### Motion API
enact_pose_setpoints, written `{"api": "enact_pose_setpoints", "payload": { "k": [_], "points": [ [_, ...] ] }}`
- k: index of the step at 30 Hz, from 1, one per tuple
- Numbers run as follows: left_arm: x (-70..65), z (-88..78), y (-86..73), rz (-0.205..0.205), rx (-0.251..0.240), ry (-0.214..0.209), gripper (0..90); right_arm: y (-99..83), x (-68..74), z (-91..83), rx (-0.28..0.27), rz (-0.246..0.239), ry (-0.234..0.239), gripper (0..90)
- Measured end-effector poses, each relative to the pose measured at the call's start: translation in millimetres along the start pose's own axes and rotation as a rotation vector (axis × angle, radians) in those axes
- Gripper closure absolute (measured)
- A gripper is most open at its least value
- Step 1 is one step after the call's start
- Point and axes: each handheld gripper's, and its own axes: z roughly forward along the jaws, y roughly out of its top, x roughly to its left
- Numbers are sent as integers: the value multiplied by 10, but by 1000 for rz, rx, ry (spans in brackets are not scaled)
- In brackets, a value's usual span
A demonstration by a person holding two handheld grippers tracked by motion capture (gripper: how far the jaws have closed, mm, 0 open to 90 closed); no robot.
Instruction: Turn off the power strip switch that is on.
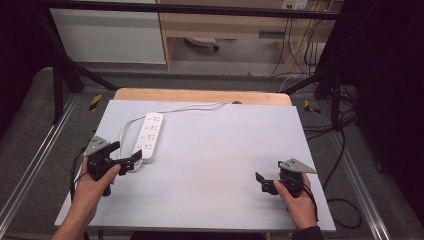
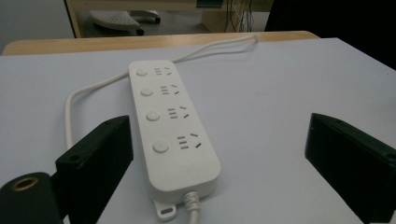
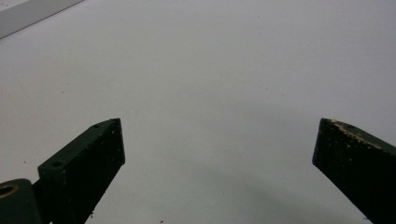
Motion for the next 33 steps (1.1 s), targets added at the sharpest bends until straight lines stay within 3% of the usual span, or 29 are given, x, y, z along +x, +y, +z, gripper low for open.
{"api": "enact_pose_setpoints", "payload": {
  "k": [4, 10, 14, 26, 33],
  "points": [
    [-39, 88, 95, 30, -15, -10, 57, 0, -2, -6, 0, -1, 3, 30],
    [-43, 238, 211, 15, -18, -12, 59, -2, 4, 1, 5, -2, 2, 29],
    [-42, 305, 271, 33, -18, -11, 60, 0, 12, 3, 5, -6, 2, 28],
    [44, 429, 408, 7, -38, -10, 65, 1, 13, 2, 5, -8, 9, 27],
    [100, 482, 435, 11, -54, 2, 65, 1, 10, -2, 3, -10, 9, 26]
  ]
}}
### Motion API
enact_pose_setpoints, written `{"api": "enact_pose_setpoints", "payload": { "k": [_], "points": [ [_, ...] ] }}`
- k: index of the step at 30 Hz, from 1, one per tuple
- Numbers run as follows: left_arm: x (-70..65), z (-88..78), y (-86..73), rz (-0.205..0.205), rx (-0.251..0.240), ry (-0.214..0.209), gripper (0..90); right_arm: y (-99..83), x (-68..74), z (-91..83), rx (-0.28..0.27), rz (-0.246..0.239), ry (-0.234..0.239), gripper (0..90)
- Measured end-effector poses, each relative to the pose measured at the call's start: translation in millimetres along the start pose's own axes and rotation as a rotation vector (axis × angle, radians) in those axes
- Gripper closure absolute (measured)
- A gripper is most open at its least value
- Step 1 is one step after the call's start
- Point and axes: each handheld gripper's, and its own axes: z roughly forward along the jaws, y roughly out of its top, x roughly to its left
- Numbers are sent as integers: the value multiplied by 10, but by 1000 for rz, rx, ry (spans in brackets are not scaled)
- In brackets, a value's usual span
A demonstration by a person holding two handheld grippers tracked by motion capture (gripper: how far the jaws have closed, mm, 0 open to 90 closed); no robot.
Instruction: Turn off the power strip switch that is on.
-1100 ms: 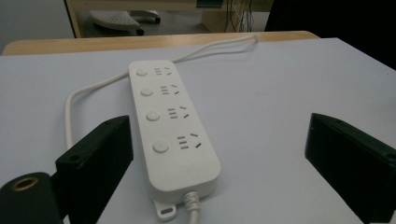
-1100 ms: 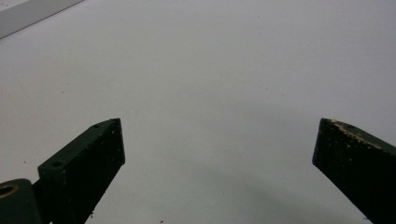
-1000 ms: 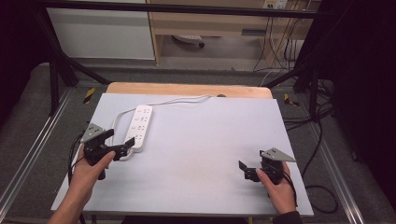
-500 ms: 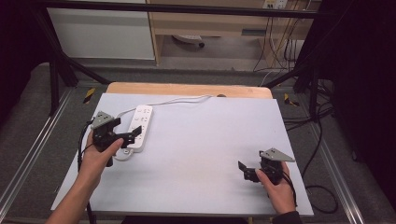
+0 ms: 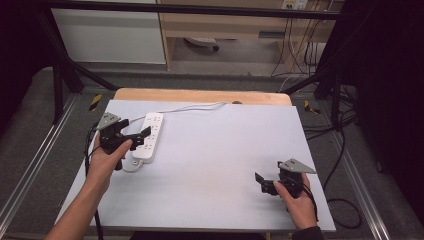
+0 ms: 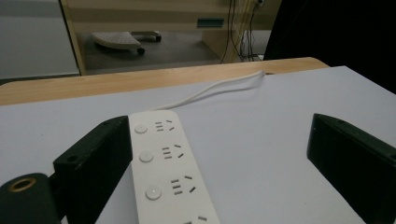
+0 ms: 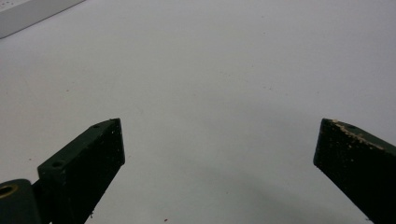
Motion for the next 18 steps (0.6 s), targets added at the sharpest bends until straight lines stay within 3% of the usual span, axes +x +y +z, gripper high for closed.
{"api": "enact_pose_setpoints", "payload": {
  "k": [18],
  "points": [
    [17, 94, 132, 4, -24, 10, 64, 4, -8, -15, -6, 4, 2, 26]
  ]
}}
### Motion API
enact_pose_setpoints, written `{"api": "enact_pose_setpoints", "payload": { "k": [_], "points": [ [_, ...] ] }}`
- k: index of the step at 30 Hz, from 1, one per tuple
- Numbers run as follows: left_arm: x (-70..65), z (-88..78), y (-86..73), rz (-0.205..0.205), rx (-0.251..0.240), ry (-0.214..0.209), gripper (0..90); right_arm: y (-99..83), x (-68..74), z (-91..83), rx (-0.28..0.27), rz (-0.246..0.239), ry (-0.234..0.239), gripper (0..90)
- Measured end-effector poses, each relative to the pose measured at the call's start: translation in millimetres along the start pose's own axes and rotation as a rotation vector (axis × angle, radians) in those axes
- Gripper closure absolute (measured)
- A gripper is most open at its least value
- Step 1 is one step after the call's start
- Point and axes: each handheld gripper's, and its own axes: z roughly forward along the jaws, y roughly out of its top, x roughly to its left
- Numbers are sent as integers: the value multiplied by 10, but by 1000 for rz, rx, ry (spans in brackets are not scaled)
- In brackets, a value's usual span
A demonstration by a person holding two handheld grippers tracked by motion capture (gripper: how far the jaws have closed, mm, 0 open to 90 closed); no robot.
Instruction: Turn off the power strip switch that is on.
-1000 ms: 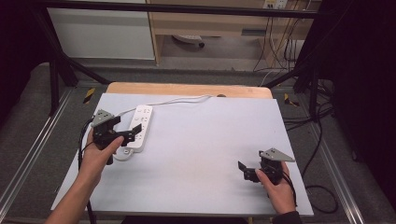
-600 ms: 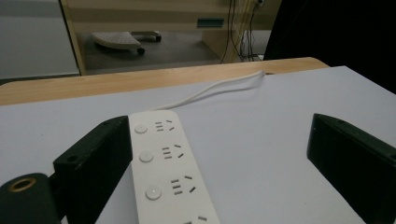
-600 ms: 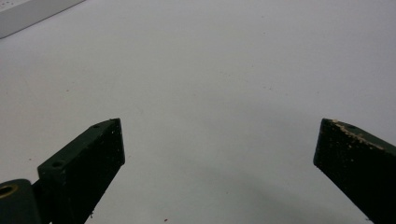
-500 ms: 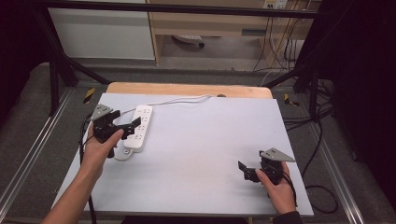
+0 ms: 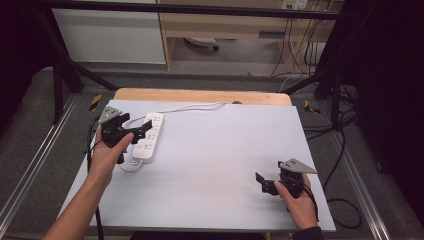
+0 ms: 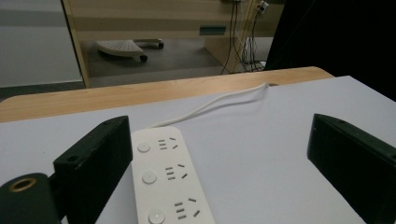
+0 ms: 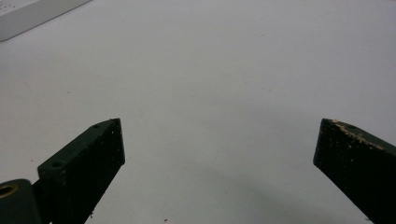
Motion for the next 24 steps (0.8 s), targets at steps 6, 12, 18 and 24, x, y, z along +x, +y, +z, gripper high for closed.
{"api": "enact_pose_setpoints", "payload": {
  "k": [6, 12, 18, 24],
  "points": [
    [-3, 28, 26, 2, 1, -3, 65, 0, -2, -2, -2, 1, -1, 26],
    [1, 50, 34, 5, 3, -3, 67, 0, -7, -6, -3, 1, -3, 26],
    [25, 87, 40, 11, 4, 16, 68, 2, -9, -9, -5, 1, -2, 26],
    [30, 153, 46, 24, 1, 32, 74, 5, -19, -24, -10, 3, -8, 27]
  ]
}}
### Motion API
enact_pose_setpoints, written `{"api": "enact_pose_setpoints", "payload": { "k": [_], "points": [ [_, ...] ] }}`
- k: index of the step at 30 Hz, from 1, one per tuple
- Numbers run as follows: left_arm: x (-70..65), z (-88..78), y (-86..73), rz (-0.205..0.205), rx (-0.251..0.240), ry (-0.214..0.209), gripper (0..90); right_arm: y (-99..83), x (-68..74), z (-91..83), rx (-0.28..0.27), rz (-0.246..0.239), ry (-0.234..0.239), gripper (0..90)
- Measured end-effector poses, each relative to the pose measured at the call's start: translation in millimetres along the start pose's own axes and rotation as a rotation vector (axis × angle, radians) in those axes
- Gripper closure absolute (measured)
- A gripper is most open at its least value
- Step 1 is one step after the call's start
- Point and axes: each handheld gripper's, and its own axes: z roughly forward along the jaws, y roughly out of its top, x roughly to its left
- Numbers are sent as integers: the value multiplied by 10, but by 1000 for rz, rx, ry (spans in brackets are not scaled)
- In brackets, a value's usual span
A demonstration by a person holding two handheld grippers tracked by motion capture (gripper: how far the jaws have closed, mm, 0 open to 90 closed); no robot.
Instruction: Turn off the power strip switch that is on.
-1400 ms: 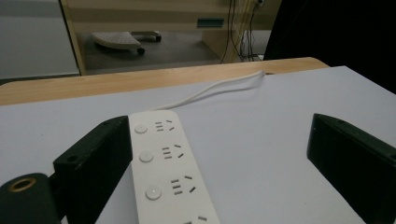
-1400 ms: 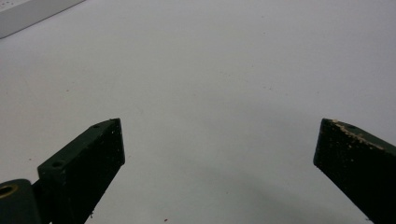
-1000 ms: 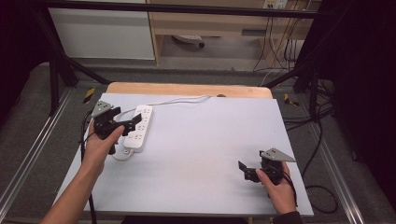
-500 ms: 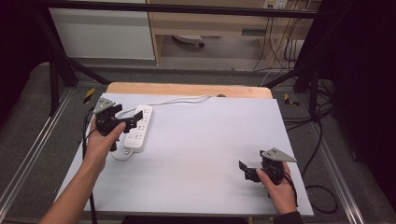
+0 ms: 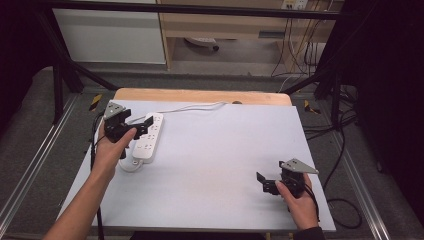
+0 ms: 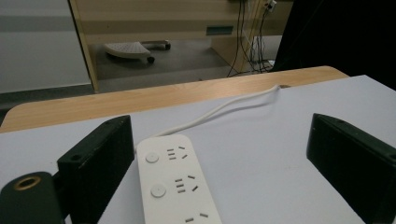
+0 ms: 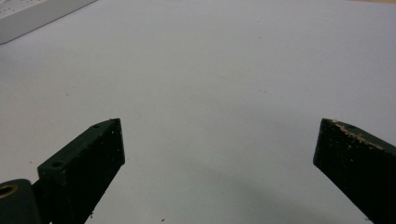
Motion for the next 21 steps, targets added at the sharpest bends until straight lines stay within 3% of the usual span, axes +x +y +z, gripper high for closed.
{"api": "enact_pose_setpoints", "payload": {
  "k": [8, 12, 17, 21],
  "points": [
    [20, 114, -3, 13, 14, 21, 81, 16, 4, -66, -11, -5, -4, 27],
    [56, 171, -15, 8, 20, 39, 87, 23, -11, -170, -6, 6, -47, 30],
    [104, 236, -42, 6, 29, 63, 94, 23, -38, -270, -20, 19, -52, 28],
    [131, 288, -68, 8, 52, 85, 94, -8, -78, -222, 1, 19, -40, 28]
  ]
}}
